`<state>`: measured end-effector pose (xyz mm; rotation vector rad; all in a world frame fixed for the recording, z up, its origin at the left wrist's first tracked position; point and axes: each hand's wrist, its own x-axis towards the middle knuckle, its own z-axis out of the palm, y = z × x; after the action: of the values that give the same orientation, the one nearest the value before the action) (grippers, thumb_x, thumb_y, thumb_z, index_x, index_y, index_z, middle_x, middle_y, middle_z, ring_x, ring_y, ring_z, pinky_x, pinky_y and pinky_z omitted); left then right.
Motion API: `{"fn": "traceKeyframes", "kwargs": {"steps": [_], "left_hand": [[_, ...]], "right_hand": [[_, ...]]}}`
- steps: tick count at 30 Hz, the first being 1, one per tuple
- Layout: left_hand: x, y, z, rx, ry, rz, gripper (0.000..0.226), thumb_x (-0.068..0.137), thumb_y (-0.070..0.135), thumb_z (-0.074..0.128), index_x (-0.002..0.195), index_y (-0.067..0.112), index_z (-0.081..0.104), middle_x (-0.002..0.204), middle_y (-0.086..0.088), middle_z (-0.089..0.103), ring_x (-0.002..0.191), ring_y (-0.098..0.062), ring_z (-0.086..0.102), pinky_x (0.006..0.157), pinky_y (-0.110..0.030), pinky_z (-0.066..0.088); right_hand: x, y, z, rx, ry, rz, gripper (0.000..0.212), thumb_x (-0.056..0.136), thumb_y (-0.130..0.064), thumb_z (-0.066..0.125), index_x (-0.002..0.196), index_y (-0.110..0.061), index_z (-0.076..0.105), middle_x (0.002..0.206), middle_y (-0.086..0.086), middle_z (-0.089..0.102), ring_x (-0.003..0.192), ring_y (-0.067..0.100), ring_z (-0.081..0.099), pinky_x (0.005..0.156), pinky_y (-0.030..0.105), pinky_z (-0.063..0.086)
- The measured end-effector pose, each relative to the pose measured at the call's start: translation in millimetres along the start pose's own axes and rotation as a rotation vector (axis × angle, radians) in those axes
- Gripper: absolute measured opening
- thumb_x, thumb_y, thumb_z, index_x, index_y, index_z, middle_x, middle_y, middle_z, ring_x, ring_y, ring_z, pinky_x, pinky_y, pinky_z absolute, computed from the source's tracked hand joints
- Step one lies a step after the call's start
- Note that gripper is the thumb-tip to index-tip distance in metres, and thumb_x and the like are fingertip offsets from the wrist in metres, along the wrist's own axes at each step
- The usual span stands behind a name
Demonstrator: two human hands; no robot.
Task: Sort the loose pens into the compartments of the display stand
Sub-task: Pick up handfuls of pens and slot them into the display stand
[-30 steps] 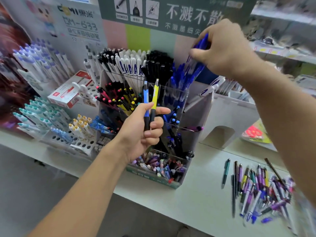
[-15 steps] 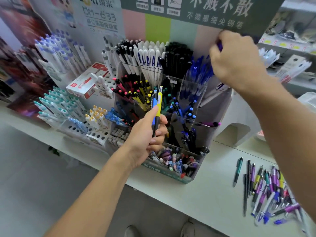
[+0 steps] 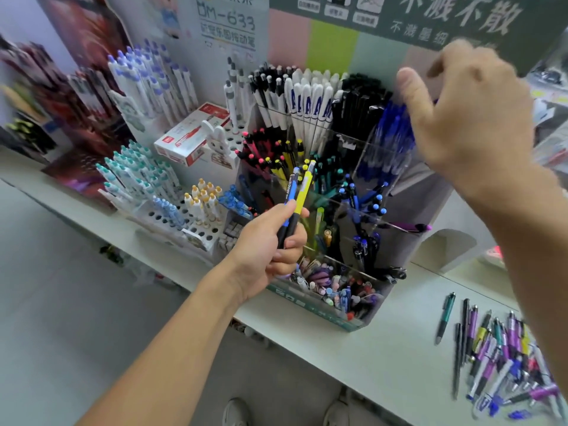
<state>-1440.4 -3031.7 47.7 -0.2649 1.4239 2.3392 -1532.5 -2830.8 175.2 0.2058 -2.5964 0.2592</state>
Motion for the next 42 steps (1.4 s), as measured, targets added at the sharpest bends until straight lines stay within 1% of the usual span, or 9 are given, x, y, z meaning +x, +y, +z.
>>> {"fn": "traceKeyframes", "kwargs": {"steps": [3,8,12,16,20,25,31,36,42], "left_hand": [[-2,2,-4,0.039,-0.037,0.013,0.026,0.108,0.035,0.037,0.099,0.015,0.052,0.060,0.003,0.031,0.044,-0.008,0.018,0.039,-0.020,0.010],[-5,6,-17,0.070,-0.050,0.036,0.027,0.107,0.036,0.039,0.102,0.017,0.057,0.061,0.003,0.034,0.043,-0.005,0.018,0.036,-0.015,0.013],[-4,3,-36,0.128,0.105,0.088,0.030,0.107,0.035,0.040,0.115,0.019,0.064,0.069,0.002,0.046,0.045,-0.007,0.020,0.036,-0.015,0.016],[-5,2,-54,0.030,0.200,0.060,0.038,0.108,0.034,0.032,0.114,0.012,0.063,0.067,0.001,0.045,0.045,-0.008,0.018,0.036,-0.017,0.014],[-1,6,-56,-0.019,0.185,0.044,0.037,0.107,0.024,0.029,0.111,0.006,0.060,0.065,-0.001,0.044,0.044,-0.007,0.021,0.036,-0.018,0.013],[6,8,-49,0.079,0.202,0.097,0.021,0.108,0.016,0.033,0.114,0.009,0.052,0.066,-0.004,0.053,0.042,-0.008,0.025,0.036,-0.017,0.017],[15,3,-44,0.180,0.259,0.205,0.010,0.103,0.011,0.052,0.104,0.017,0.060,0.080,0.002,0.060,0.055,-0.010,0.042,0.042,-0.018,0.033],[17,9,-25,0.146,0.194,0.323,0.016,0.094,0.009,0.066,0.101,0.022,0.073,0.085,0.005,0.068,0.071,-0.009,0.056,0.059,-0.019,0.047],[34,27,29,0.411,0.061,0.476,0.017,0.083,0.007,0.078,0.097,0.016,0.076,0.082,0.006,0.074,0.070,-0.005,0.063,0.064,-0.016,0.047]], "right_hand": [[-18,-33,14,0.312,-0.286,-0.065,0.043,0.097,-0.052,0.057,0.089,-0.012,0.073,0.079,0.007,0.070,0.070,0.024,0.064,0.068,0.037,0.052],[-27,-54,57,0.941,-0.729,0.230,0.023,0.099,-0.021,0.064,0.085,-0.004,0.069,0.064,0.005,0.060,0.050,0.011,0.056,0.045,0.022,0.046],[-12,-55,54,1.020,-0.355,0.146,0.018,0.100,-0.014,0.062,0.084,-0.008,0.068,0.067,0.006,0.066,0.053,0.013,0.064,0.047,0.022,0.051],[11,-51,57,0.688,0.026,-0.043,0.019,0.096,-0.025,0.061,0.088,-0.011,0.072,0.073,0.001,0.070,0.061,0.014,0.068,0.055,0.026,0.053],[12,-64,81,0.470,-0.108,-0.171,0.018,0.093,-0.024,0.062,0.085,-0.012,0.073,0.075,0.001,0.068,0.063,0.007,0.059,0.065,0.017,0.050],[23,-69,90,0.380,-0.246,-0.195,0.012,0.089,-0.022,0.069,0.087,-0.012,0.075,0.078,0.004,0.071,0.078,0.025,0.066,0.093,0.045,0.054],[14,-70,98,0.229,-0.535,-0.252,0.011,0.088,-0.026,0.078,0.093,-0.017,0.081,0.082,0.001,0.073,0.080,0.019,0.069,0.082,0.037,0.059],[2,-30,54,0.912,-0.456,0.079,0.028,0.100,-0.027,0.062,0.096,-0.003,0.076,0.066,0.000,0.063,0.049,0.010,0.047,0.041,0.020,0.038],[-39,28,18,1.244,-0.644,0.260,0.027,0.085,-0.025,0.069,0.104,-0.006,0.072,0.070,0.007,0.062,0.049,0.012,0.051,0.041,0.017,0.038]]}}
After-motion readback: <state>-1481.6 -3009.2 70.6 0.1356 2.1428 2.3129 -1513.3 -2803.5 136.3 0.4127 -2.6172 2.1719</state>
